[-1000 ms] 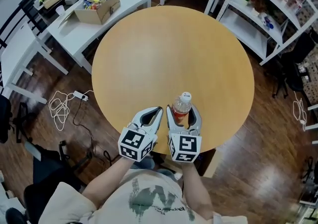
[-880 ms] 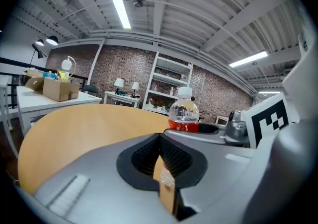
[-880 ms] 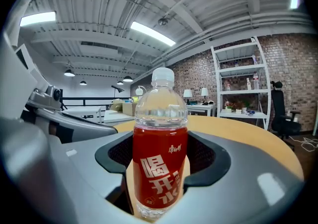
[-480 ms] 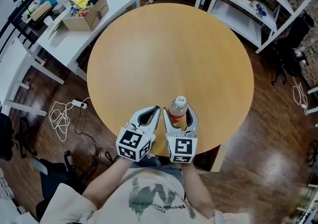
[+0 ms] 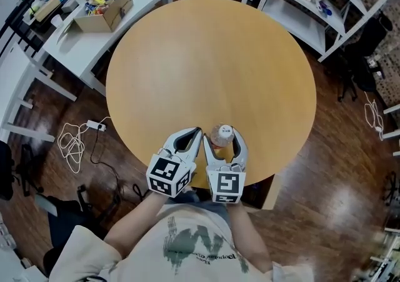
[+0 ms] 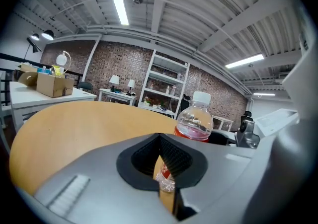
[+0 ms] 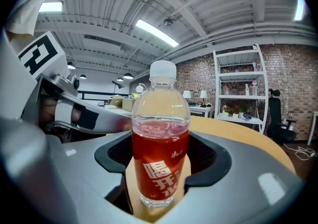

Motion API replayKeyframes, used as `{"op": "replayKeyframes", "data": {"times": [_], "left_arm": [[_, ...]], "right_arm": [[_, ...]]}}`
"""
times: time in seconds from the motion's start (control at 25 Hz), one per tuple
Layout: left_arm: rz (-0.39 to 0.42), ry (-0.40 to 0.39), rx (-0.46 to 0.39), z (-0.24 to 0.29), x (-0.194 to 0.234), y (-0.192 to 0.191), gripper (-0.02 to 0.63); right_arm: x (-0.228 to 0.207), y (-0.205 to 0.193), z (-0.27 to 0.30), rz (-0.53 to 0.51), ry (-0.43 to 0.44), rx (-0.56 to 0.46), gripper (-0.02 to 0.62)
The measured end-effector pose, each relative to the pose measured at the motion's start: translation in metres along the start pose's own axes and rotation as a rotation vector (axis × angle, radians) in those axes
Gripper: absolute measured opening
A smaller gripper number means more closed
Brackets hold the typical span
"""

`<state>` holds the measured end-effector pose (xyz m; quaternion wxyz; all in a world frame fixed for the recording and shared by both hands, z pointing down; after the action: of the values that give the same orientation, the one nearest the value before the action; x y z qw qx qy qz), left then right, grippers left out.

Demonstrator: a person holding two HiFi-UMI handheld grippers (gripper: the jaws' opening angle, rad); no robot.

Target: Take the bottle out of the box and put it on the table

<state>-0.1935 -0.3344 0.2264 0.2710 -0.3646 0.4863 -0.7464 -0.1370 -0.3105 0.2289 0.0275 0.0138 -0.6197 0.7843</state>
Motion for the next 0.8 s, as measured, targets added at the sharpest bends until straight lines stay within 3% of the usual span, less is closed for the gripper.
{"op": "replayKeyframes", "data": {"times": [0.4,0.8], "left_arm": [[-0.03,0.015,-0.013,-0.004,0.0,-0.004,-0.005],[-0.105,0.008,-0.012,-0.004,-0.003,-0.02,-0.005]], "right_arm": [[0.0,-0.002,-0.003,-0.008,0.016,0.016,0.316],[-0.001,-0.018,-0.019,-0.009,0.028,0.095,0.302]]}}
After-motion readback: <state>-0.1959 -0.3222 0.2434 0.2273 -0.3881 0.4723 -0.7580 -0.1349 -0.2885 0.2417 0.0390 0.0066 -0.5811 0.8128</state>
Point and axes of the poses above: the fingertips, and each gripper's own axes: z forward along the fingers, x to its left, y out of its top, the point moved 1 cm from there along -z, backward along the fingers
